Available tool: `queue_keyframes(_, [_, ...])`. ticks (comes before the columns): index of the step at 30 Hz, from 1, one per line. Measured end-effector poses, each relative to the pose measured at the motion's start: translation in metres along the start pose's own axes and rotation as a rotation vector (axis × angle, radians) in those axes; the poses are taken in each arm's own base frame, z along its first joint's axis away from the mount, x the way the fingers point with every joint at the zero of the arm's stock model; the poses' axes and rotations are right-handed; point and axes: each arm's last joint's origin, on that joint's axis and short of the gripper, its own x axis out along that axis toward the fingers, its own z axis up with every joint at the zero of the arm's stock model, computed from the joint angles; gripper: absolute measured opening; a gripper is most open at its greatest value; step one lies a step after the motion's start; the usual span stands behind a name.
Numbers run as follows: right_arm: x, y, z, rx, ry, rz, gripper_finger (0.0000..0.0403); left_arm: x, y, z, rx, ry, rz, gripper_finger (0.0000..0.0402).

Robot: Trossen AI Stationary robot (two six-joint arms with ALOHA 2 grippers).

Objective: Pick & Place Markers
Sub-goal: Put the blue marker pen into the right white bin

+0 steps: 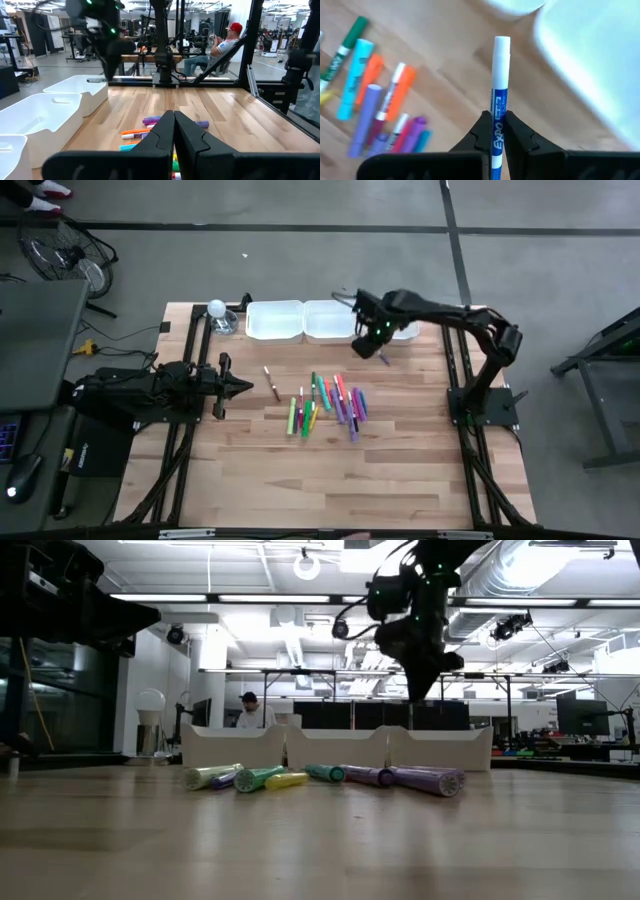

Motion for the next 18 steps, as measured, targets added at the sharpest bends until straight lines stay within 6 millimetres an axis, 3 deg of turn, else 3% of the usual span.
queue_keyframes(4, [-0.020, -0.022, 0.013, -0.091, -0.038, -0.065, 0.0015, 0.000, 0.000, 0.000, 0.000, 0.000, 0.000, 0.0001])
queue_keyframes(7, [-0.024, -0.039, 0.021, -0.148, -0.058, -0.117, 0.0015, 0.000, 0.000, 0.000, 0.000, 0.000, 0.000, 0.0001])
queue_keyframes(13, [-0.002, -0.072, 0.031, -0.292, 0.003, -0.193, 0.0015, 0.000, 0.000, 0.000, 0.000, 0.000, 0.000, 0.0001])
queue_keyframes(18, [0.019, -0.088, 0.039, -0.416, 0.065, -0.267, 0.0016, 0.000, 0.000, 0.000, 0.000, 0.000, 0.000, 0.0001])
